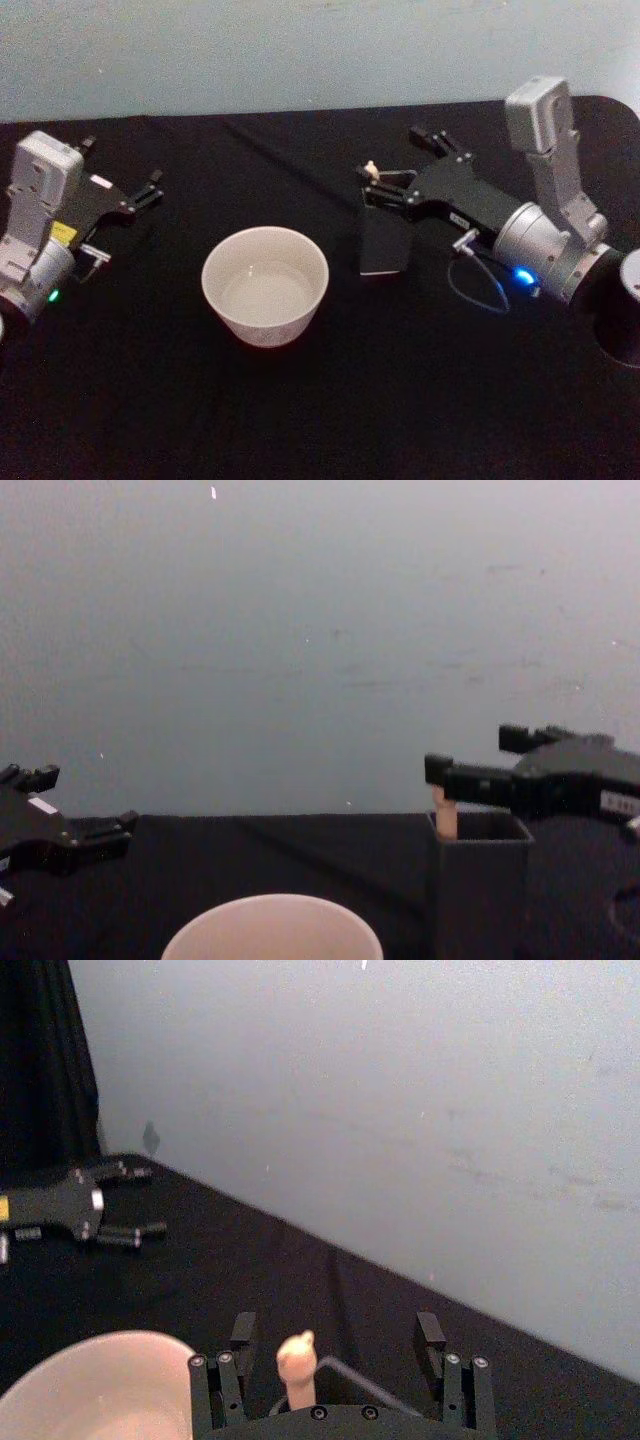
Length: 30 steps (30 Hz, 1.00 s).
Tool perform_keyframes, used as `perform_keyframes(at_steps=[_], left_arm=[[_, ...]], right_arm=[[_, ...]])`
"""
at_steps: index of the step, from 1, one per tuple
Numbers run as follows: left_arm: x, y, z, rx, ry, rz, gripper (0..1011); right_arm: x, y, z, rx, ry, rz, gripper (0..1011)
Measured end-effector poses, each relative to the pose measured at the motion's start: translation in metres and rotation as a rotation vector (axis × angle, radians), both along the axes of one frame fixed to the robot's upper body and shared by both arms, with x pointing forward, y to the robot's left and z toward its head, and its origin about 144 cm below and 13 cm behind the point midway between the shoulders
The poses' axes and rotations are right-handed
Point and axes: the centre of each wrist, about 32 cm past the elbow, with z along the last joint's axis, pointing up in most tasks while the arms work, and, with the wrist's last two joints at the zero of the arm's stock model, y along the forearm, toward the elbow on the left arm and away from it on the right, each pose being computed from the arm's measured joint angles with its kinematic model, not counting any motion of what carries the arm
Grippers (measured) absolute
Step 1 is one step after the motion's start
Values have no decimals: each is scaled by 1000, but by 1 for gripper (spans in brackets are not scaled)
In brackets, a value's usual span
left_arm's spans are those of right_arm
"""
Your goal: Pick up the stirring spoon with one hand, stir inside the cup, then place it back in its original position.
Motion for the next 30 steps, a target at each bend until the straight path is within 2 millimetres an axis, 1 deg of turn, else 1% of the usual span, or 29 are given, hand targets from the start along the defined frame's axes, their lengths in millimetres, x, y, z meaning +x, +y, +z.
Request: perform_keyframes(at_steps=[7, 10, 13, 16, 17, 22, 23, 26, 30], left_arm=[[0, 0, 0, 0, 0, 0, 1001], [0, 0, 0, 0, 0, 0, 1001], [0, 0, 0, 0, 0, 0, 1001], [0, 0, 0, 0, 0, 0, 1001], [0, 0, 0, 0, 0, 0, 1001], [0, 0, 0, 0, 0, 0, 1001], [0, 0, 0, 0, 0, 0, 1001], [0, 0, 0, 0, 0, 0, 1001], [0, 0, 0, 0, 0, 0, 1001]], right_arm=[[1, -6, 12, 57, -46, -34, 1002], [2, -11, 14, 79, -62, -103, 1002], [3, -18, 11, 93, -59, -181, 1002], [3, -28, 1, 88, -48, -279, 1002], [3, -28, 1, 88, -48, -279, 1002], [-2, -42, -18, 45, -6, -355, 1002], [-2, -42, -18, 45, -6, -355, 1002], [-5, -46, -29, 12, 25, -361, 1002], [-8, -48, -38, -18, 54, -345, 1002]])
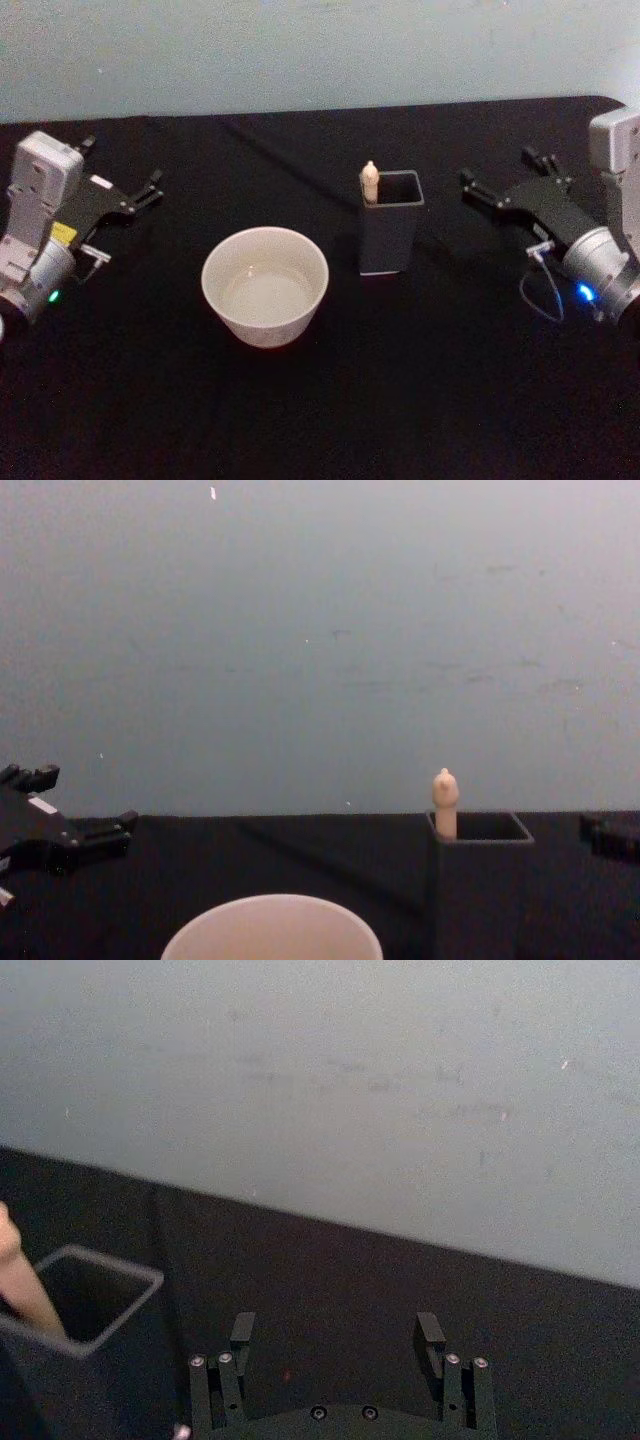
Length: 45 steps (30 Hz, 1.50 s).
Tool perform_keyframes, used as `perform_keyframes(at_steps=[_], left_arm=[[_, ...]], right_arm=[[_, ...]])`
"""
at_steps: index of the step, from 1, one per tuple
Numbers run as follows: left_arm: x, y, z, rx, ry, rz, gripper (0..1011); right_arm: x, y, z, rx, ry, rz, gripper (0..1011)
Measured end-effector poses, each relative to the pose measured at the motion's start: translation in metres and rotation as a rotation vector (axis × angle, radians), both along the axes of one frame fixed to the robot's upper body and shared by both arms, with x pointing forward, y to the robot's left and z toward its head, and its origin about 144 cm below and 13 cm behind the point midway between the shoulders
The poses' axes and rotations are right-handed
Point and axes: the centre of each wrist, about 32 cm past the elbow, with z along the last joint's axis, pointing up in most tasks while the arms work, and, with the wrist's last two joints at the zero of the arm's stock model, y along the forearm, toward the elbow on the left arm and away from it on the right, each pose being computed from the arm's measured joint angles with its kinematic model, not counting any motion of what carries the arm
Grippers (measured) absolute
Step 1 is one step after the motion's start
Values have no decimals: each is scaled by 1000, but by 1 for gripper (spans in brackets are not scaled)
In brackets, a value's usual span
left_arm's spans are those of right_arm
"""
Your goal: Pick up the stirring spoon with one hand, stir inside the cup, then place it back in its original position.
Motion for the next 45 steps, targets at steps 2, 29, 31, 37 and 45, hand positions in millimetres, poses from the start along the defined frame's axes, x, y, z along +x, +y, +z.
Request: perform_keyframes(at_steps=[2, 29, 31, 37, 45], left_arm=[[0, 0, 0, 0, 0, 0, 1001], [0, 0, 0, 0, 0, 0, 1001], [0, 0, 0, 0, 0, 0, 1001], [0, 0, 0, 0, 0, 0, 1001], [0, 0, 0, 0, 0, 0, 1001]], right_arm=[[-1, 0, -4, -7, 14, 3, 1002], [-1, 0, -13, -19, 57, 15, 1002], [-1, 0, -13, -19, 57, 15, 1002], [-1, 0, -13, -19, 56, 14, 1002], [-1, 0, -12, -19, 55, 14, 1002]])
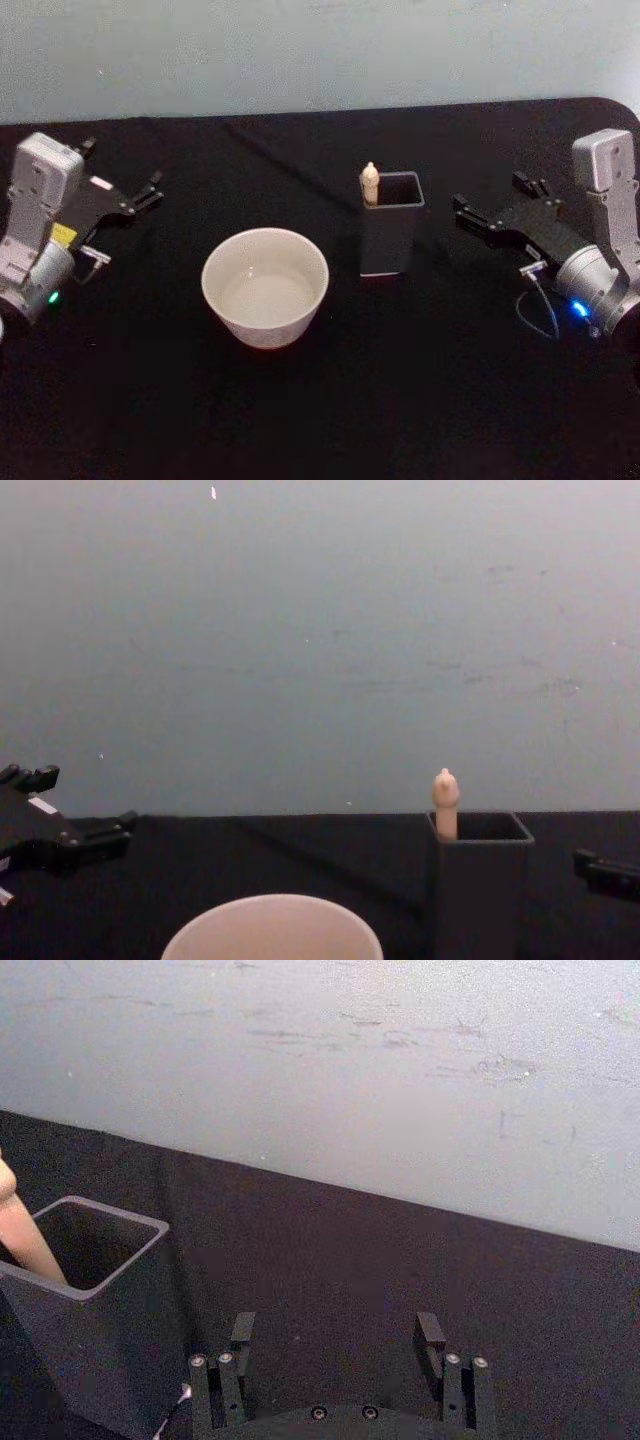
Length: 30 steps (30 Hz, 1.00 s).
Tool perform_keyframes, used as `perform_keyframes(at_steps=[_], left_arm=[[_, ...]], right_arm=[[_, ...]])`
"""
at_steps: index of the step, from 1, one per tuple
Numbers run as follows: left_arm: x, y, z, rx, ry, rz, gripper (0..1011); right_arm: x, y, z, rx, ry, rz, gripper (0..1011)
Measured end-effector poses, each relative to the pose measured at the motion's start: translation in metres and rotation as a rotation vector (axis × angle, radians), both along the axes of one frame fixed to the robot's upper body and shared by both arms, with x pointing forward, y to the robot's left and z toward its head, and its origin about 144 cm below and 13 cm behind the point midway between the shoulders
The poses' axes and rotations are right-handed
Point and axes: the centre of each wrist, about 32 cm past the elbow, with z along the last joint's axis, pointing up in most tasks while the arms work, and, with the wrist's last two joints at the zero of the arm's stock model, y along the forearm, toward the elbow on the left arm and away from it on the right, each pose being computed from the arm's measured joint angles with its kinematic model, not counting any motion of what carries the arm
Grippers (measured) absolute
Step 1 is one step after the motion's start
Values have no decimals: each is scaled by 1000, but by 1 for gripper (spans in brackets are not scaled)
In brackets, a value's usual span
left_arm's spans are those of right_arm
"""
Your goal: Pick up the stirring spoon with one hand, stir inside the cup, then place it back in its original position.
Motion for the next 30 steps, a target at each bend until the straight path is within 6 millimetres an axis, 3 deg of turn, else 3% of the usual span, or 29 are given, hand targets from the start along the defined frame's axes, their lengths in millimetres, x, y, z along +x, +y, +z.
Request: perform_keyframes(at_steps=[30], left_arm=[[0, 0, 0, 0, 0, 0, 1001]], right_arm=[[0, 0, 0, 1, 0, 0, 1002]])
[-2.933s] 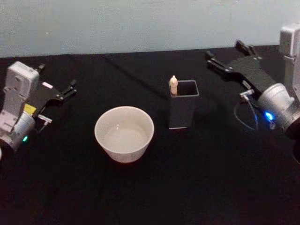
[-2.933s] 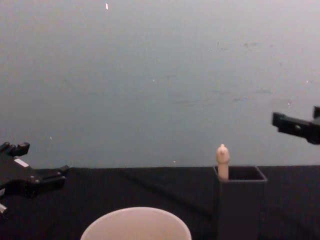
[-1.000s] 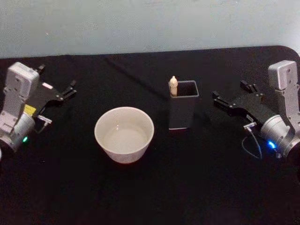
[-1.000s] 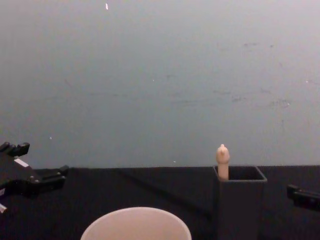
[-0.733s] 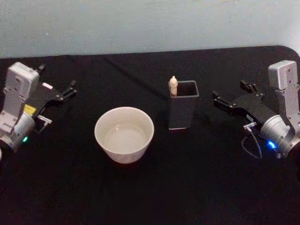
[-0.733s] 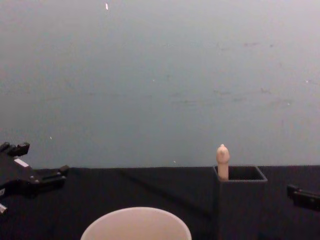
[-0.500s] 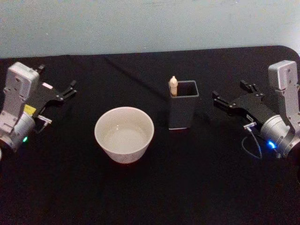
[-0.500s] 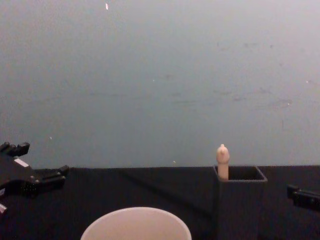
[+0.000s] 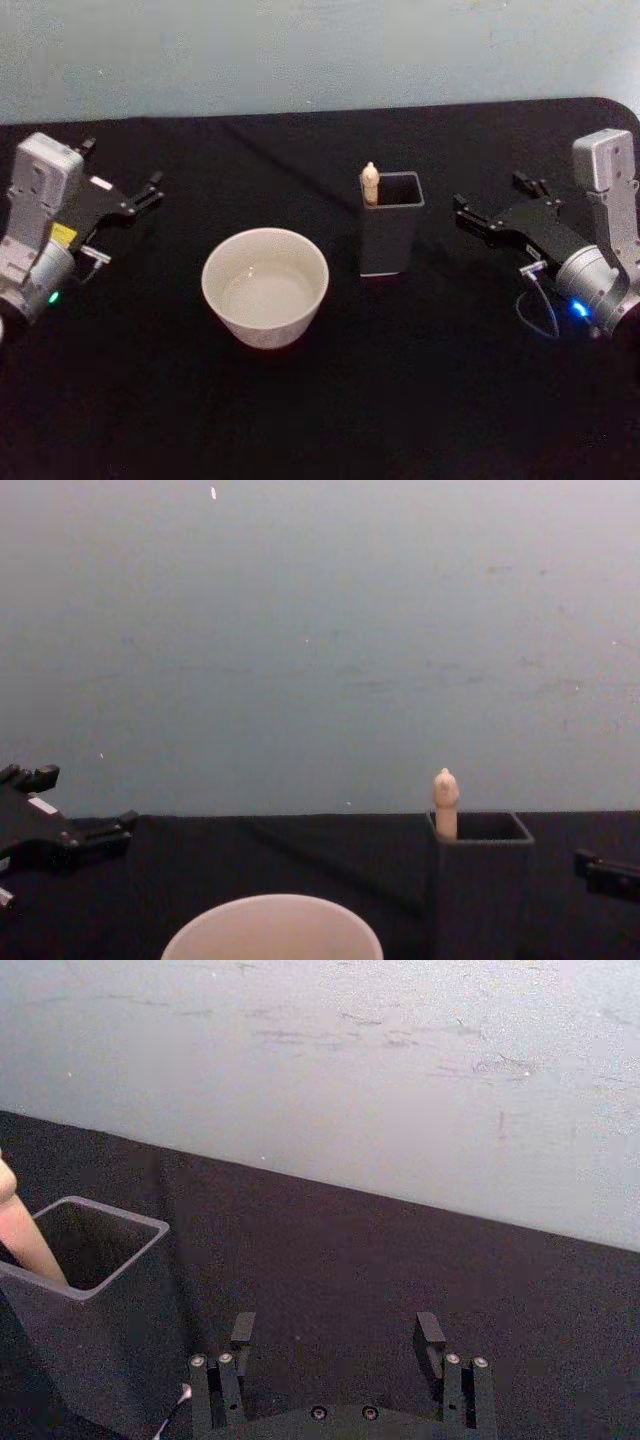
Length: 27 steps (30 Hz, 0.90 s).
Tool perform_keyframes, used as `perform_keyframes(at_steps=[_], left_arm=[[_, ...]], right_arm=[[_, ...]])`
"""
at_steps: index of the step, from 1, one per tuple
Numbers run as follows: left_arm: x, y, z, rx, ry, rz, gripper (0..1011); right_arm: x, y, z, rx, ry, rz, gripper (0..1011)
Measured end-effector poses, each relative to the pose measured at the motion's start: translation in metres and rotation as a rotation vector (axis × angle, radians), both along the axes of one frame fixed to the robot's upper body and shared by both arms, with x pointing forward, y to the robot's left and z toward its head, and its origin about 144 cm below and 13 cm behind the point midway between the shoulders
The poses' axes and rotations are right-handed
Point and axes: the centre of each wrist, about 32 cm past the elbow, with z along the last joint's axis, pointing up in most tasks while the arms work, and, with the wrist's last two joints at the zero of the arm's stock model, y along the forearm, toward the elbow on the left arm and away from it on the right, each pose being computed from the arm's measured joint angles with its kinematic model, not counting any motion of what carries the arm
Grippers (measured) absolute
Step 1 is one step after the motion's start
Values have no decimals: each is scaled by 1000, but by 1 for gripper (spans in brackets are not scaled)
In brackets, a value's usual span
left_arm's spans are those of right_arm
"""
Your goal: Pick up the stirring spoon with one hand, stir inside the cup, then place it back in its original position.
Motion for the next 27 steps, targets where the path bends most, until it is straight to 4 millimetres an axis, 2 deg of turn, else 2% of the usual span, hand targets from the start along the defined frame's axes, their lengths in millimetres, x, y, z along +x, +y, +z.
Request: perform_keyframes(at_steps=[27], left_arm=[[0, 0, 0, 0, 0, 0, 1001]], right_arm=[[0, 0, 0, 0, 0, 0, 1002]])
